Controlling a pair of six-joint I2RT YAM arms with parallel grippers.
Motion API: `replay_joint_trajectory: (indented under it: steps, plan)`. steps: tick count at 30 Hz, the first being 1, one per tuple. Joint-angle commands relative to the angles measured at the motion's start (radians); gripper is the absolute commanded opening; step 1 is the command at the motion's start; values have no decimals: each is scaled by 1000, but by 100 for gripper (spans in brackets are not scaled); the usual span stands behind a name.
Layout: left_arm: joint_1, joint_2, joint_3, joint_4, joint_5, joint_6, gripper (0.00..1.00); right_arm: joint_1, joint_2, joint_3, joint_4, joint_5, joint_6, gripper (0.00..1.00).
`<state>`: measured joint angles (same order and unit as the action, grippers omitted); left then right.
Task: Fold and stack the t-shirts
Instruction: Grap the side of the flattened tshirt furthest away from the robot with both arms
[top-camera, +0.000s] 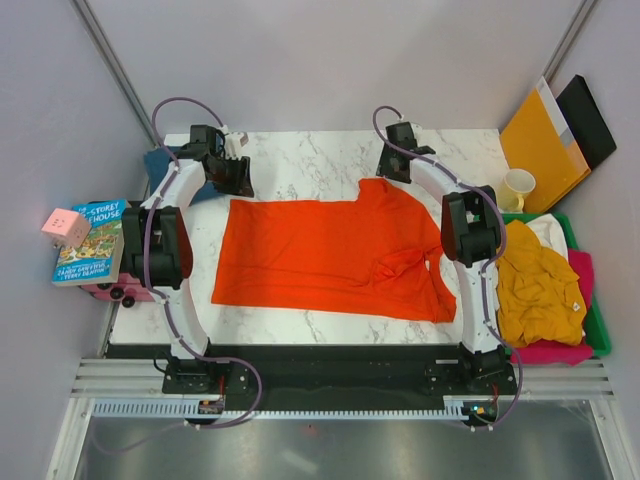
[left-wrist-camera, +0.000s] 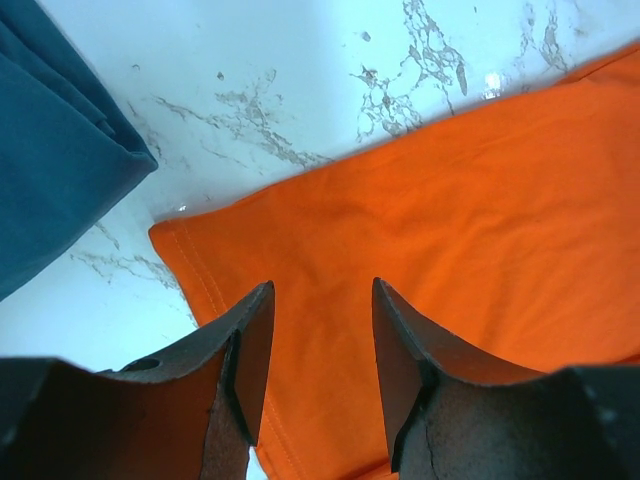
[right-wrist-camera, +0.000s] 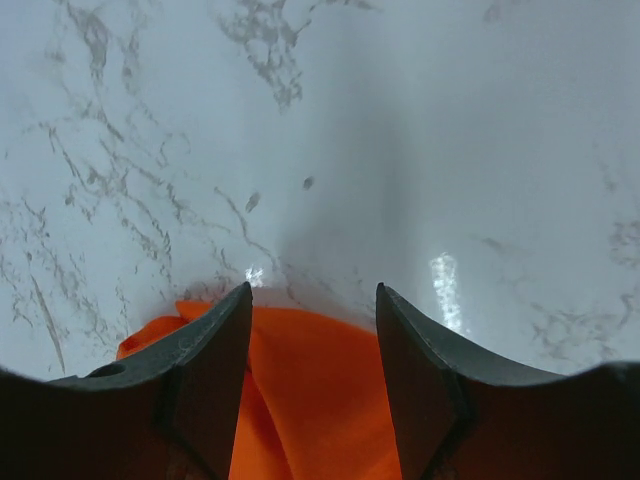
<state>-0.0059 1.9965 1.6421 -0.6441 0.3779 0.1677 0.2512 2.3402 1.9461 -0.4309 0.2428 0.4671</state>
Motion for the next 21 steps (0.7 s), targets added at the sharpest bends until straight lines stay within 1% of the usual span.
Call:
replay_joint_trajectory:
  steps: [1, 7, 9, 12, 14, 15, 16, 17, 19, 21]
  plan:
    - [3, -7, -13, 15, 58, -19, 51, 42, -1, 22, 17, -48, -2, 61]
    - [3, 10, -11, 17, 76, -53, 50, 45, 5, -25, 17, -57, 16, 60]
    - [3, 18, -10, 15, 81, -56, 50, 46, 1, -45, 17, -59, 24, 57]
    - [1, 22, -13, 15, 81, -59, 49, 46, -8, -96, 15, -47, 31, 49]
    - [0, 28, -18, 14, 82, -59, 48, 46, -16, -114, 15, -22, 33, 37]
    - [0, 30, -18, 14, 81, -60, 47, 46, -21, -130, 17, -16, 33, 28]
    - [-2, 34, -21, 11, 79, -59, 47, 45, -25, -133, 20, -10, 30, 11]
    - [-2, 35, -19, 11, 78, -60, 45, 45, -27, -131, 21, 4, 27, 0]
    - [-5, 42, -25, 8, 73, -57, 44, 45, -51, -145, 41, 6, 6, 0]
    - [-6, 42, -31, 8, 73, -56, 43, 49, -87, -191, 107, 15, -10, 0]
